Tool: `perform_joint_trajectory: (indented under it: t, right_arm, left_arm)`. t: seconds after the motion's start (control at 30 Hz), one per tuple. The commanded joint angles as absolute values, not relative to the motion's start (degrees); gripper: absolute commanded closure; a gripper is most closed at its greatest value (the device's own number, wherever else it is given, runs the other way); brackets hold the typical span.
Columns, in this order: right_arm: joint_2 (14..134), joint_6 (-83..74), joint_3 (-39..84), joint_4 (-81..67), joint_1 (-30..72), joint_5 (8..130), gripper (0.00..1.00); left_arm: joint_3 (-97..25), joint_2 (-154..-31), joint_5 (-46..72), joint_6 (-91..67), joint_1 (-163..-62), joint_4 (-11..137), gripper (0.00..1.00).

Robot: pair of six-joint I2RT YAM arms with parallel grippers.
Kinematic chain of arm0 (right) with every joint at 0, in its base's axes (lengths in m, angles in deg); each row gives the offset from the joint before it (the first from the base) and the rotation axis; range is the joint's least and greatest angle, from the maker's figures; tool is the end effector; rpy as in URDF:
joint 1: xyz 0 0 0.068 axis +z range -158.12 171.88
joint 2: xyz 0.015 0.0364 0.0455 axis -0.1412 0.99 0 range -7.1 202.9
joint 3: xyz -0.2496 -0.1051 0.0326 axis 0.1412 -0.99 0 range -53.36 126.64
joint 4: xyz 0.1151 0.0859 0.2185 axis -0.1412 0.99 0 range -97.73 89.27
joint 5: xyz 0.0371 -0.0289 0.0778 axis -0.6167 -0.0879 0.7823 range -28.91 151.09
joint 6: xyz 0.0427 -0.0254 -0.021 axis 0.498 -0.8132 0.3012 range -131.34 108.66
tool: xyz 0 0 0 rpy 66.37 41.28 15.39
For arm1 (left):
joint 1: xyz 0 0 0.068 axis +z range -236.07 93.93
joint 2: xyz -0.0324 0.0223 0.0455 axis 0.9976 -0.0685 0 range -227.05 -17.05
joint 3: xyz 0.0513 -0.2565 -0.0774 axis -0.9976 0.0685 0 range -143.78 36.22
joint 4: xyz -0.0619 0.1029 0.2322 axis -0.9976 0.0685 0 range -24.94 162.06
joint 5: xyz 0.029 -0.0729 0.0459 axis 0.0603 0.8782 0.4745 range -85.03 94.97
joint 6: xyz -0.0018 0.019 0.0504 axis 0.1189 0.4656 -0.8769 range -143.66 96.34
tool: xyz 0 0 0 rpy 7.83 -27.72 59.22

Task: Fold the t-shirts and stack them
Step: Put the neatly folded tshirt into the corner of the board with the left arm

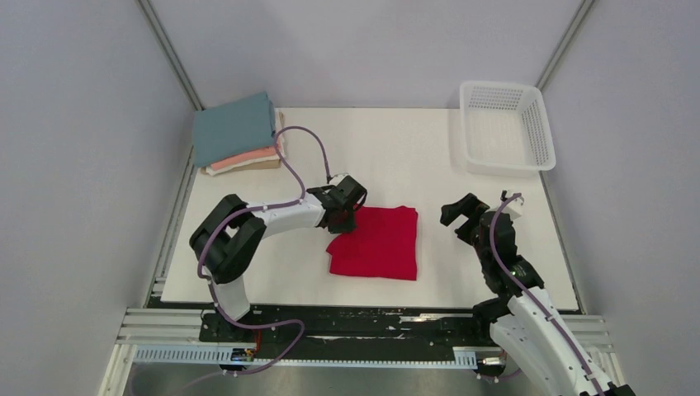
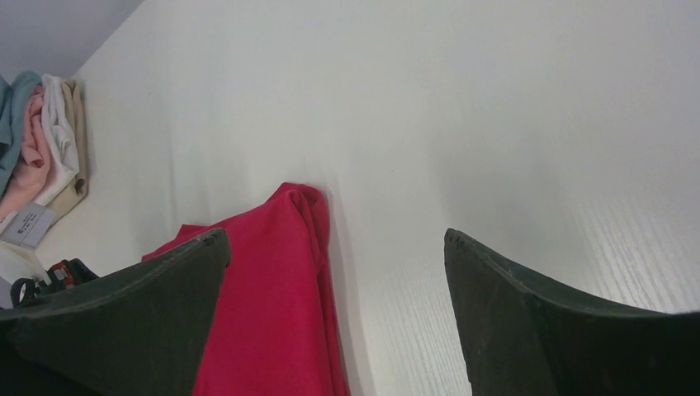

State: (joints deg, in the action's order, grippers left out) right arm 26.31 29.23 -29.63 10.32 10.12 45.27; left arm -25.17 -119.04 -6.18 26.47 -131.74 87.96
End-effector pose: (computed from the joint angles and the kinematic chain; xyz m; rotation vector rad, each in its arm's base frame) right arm 0.1427 0.0368 0.2264 0.5649 1.9748 0.3595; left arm 0.2484 -0.2445 0.1604 -0.1656 2.6706 -0.2923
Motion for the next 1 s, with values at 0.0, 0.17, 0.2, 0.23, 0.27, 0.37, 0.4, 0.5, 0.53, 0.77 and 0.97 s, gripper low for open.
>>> perform_joint_trajectory:
  t: [0.0,0.17,0.2,0.23,0.27,0.37,0.4,0.5,0.53,0.77,0.97]
  right_arm:
    - [25.02,27.40,-29.00,10.03,10.02,42.44,0.00]
    - [25.28,26.74,-29.11,10.00,10.07,40.86,0.00]
    - [25.54,26.61,-29.10,9.98,10.07,40.68,0.00]
    - [25.85,26.55,-29.02,9.99,10.04,40.51,0.00]
    - [26.25,26.46,-29.05,9.91,10.06,40.43,0.00]
    - [27.44,26.00,-29.02,9.64,10.05,39.80,0.00]
    - [27.86,25.74,-28.94,9.50,10.06,39.67,0.00]
    - [28.77,24.88,-28.84,9.09,10.03,39.09,0.00]
    - [28.89,24.73,-28.96,8.77,10.01,39.04,0.00]
    - [28.82,22.54,-30.71,5.71,10.05,37.35,0.00]
    - [28.97,21.77,-31.53,4.82,10.00,34.87,0.00]
  left_arm:
    - [-27.92,-126.71,-13.63,28.48,-133.26,97.23,1.00]
    - [-34.52,-127.95,-25.29,21.86,-133.20,100.46,1.00]
    - [-35.36,-127.96,-29.53,20.32,-133.03,100.08,1.00]
    - [-37.20,-128.05,-31.48,17.52,-132.88,99.97,1.00]
    - [-38.24,-128.32,-35.30,16.40,-132.45,100.18,1.00]
    - [-42.31,-128.75,-39.89,8.60,-130.81,98.15,1.00]
    - [-43.53,-128.82,-40.61,7.15,-129.60,96.65,1.00]
    - [-44.77,-128.42,-39.92,-1.33,-125.78,90.22,1.00]
    - [-45.24,-128.06,-39.16,-5.82,-124.95,88.41,1.00]
    - [-53.80,-130.63,-37.83,-21.85,-117.11,79.12,1.00]
    - [-62.38,-134.09,-38.90,-30.04,-112.49,77.09,1.00]
